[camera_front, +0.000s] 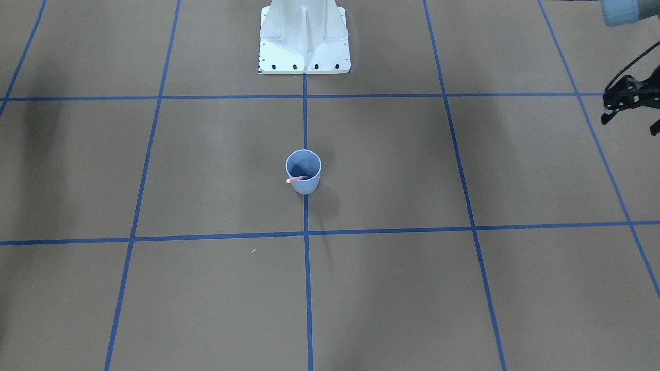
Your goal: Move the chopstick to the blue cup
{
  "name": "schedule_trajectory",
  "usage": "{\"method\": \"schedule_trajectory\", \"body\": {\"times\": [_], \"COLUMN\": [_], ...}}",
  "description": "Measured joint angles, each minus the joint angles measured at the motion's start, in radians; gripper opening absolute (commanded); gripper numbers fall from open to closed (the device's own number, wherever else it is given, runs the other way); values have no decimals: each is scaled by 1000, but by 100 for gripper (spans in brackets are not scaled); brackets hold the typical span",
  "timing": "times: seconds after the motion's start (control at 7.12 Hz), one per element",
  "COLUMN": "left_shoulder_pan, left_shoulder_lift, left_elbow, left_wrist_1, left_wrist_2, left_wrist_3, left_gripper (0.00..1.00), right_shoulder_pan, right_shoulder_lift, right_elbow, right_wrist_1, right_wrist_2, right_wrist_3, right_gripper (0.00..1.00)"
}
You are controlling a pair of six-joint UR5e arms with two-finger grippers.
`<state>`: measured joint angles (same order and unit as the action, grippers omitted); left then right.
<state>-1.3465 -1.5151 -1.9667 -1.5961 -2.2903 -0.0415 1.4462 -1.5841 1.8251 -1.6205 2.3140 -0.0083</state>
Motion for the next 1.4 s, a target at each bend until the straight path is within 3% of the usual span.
{"method": "schedule_trajectory", "body": {"times": [0.28,1.4], "left_shoulder_pan": [-45,-49], "left_shoulder_lift": [11,12], "left_elbow": [26,28], "left_wrist_1": [0,-10], "left_wrist_2": [-27,-31], "left_wrist_3": [82,63], "left_gripper": [98,98], "right_shoulder_pan": [9,10], "right_shoulder_lift": [-15,-26], "right_elbow": [4,8], "right_wrist_1": [1,2], "right_wrist_2": [1,-1], "right_wrist_3": [-8,-3], "right_gripper": [100,100]}}
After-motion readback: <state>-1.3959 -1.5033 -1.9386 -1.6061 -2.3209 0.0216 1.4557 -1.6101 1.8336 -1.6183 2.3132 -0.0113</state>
